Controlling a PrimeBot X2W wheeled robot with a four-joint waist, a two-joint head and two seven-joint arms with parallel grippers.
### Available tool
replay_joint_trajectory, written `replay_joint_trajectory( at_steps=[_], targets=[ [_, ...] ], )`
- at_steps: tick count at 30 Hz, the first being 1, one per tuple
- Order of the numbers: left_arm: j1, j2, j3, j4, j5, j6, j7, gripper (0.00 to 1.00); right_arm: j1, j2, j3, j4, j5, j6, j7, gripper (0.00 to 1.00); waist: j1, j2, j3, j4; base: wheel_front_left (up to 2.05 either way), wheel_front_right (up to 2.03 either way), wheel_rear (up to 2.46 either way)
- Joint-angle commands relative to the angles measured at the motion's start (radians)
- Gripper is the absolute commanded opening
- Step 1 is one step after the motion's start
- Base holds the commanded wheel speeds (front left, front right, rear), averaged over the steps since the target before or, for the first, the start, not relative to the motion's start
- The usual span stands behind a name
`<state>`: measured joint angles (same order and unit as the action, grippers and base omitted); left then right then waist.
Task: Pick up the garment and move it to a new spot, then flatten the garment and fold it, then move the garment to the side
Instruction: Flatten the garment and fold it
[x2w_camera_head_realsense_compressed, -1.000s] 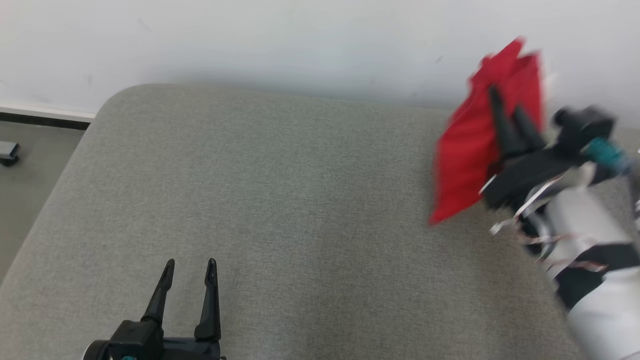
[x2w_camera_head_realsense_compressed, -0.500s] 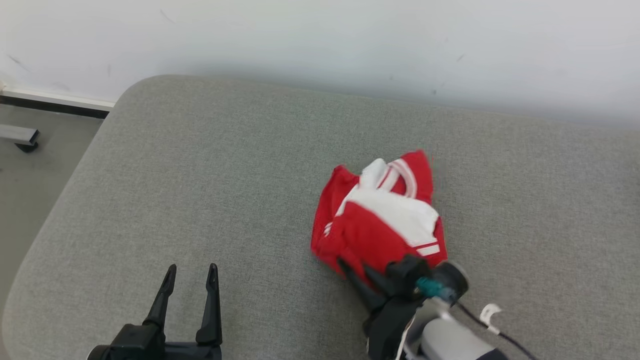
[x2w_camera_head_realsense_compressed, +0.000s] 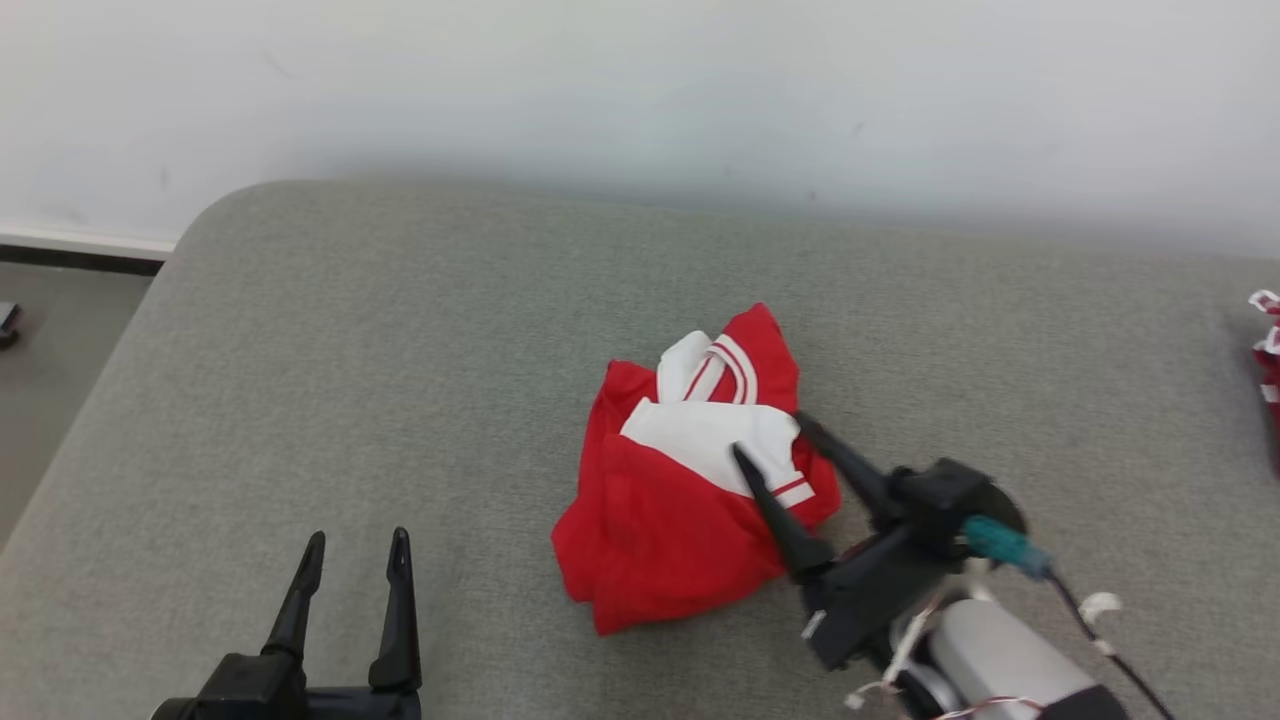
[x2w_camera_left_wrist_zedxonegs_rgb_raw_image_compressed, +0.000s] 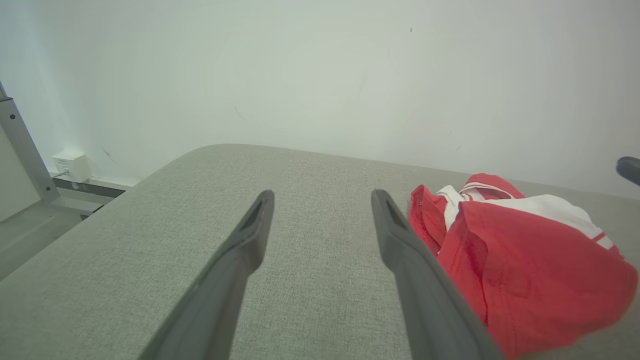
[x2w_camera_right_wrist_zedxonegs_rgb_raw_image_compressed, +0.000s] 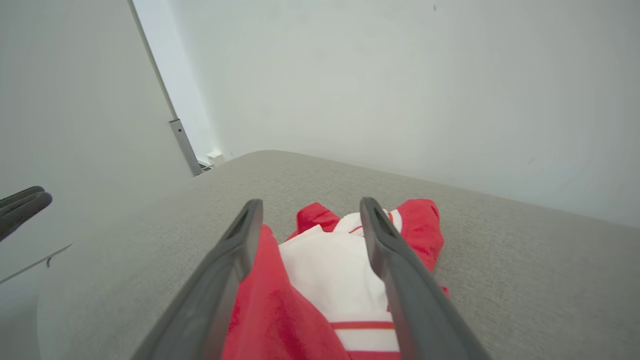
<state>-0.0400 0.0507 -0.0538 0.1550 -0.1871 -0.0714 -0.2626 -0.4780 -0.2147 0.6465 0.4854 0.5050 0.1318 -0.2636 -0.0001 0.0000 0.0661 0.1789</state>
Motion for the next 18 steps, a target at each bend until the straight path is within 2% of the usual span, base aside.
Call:
replay_joint_trajectory(
  at_steps=[1, 5, 10, 18],
  targets=[
    [0.014, 0.0, 0.009, -0.004, 0.007, -0.004, -0.003, 1.0, 0.032, -0.019, -0.04, -0.026, -0.014, -0.002, -0.001, 1.0, 0.0001, 0.0, -0.009, -0.027, 0.0, 0.0, 0.0],
    [0.02, 0.0, 0.017, -0.018, 0.022, -0.003, -0.003, 1.0, 0.116, -0.047, -0.19, -0.097, -0.044, -0.002, -0.001, 1.0, 0.0001, 0.0, -0.01, -0.057, 0.0, 0.0, 0.0],
    [0.021, 0.0, 0.033, -0.018, 0.032, -0.013, -0.003, 1.0, 0.252, -0.047, -0.371, -0.185, -0.082, -0.002, -0.001, 1.0, 0.0001, 0.0, -0.017, -0.089, 0.0, 0.0, 0.0],
    [0.048, 0.0, 0.047, -0.02, 0.041, -0.019, -0.003, 1.0, 0.437, -0.005, -0.544, -0.285, -0.119, -0.002, -0.001, 1.0, 0.0001, 0.0, -0.041, -0.129, 0.0, 0.0, 0.0]
  ],
)
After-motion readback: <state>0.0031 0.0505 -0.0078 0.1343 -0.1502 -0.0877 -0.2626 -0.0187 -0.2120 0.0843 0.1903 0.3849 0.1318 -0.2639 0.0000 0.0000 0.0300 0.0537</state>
